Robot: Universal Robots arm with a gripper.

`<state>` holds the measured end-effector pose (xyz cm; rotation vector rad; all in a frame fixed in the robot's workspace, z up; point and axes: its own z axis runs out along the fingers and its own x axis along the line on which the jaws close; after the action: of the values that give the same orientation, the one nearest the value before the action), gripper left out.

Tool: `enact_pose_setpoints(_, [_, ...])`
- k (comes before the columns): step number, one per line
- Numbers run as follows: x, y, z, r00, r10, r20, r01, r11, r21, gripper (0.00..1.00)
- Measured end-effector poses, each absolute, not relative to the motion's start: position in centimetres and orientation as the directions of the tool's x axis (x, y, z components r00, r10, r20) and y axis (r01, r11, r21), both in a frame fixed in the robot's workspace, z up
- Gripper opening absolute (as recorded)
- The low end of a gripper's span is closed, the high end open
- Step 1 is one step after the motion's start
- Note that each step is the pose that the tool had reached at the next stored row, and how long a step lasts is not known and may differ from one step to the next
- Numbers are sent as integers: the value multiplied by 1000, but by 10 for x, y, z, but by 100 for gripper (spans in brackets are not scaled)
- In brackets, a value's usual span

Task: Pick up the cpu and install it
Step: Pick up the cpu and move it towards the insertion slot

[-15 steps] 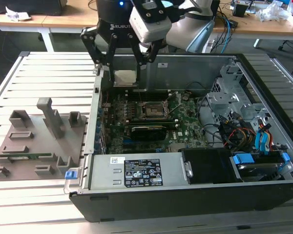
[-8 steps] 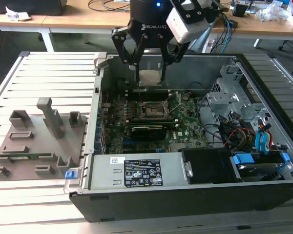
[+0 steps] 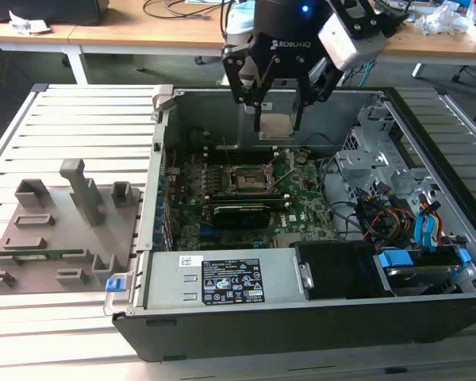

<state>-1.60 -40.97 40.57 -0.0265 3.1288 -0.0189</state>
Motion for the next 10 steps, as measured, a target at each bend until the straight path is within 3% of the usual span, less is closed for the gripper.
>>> enact_pose_setpoints(10, [24,-408,406,-1000,-17,-12,-17,1000,-16,55])
